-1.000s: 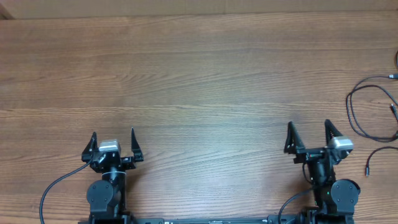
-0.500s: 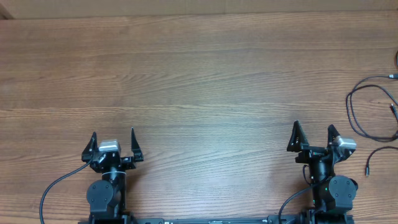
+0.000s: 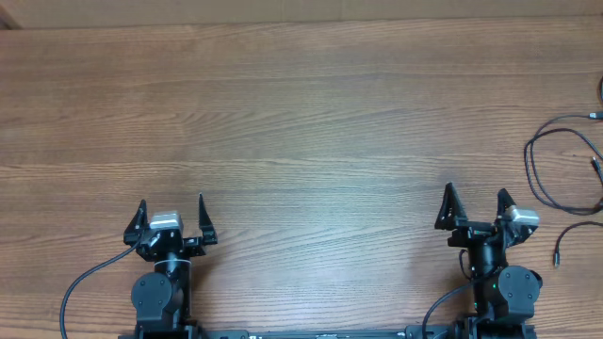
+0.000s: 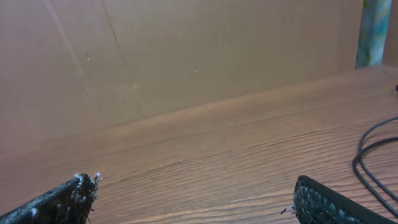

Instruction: Untangle cables

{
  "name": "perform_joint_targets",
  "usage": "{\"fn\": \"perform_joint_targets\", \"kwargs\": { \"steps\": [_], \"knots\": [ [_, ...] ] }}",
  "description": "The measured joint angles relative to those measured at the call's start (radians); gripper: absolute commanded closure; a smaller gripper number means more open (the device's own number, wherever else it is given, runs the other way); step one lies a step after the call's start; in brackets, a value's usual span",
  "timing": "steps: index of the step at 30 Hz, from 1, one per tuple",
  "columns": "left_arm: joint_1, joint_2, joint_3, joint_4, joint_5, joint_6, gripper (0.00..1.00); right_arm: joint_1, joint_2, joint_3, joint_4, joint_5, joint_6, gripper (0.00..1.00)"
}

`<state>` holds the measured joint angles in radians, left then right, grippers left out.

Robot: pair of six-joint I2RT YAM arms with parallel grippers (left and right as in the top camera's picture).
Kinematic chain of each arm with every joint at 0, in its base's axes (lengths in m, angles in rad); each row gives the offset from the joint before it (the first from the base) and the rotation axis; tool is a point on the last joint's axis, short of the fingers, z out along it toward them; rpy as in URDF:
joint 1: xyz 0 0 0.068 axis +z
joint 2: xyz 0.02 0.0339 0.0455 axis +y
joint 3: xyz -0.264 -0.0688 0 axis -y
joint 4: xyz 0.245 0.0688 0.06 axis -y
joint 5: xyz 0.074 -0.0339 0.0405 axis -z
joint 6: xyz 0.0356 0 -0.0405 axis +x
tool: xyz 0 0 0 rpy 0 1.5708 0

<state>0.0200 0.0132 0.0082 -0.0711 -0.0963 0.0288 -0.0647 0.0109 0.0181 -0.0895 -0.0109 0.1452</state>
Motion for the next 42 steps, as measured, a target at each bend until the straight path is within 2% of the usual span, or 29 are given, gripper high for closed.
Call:
{"fn": "perform_joint_targets", "kwargs": {
  "steps": [10, 42],
  "knots": [
    [0.000, 0.000, 0.000, 0.000, 0.000, 0.000, 0.01, 0.000, 0.000, 0.000, -0.001, 0.000, -0.071, 0.00],
    [0.000, 0.000, 0.000, 0.000, 0.000, 0.000, 0.00, 0.000, 0.000, 0.000, 0.000, 0.000, -0.079, 0.00]
  ]
}}
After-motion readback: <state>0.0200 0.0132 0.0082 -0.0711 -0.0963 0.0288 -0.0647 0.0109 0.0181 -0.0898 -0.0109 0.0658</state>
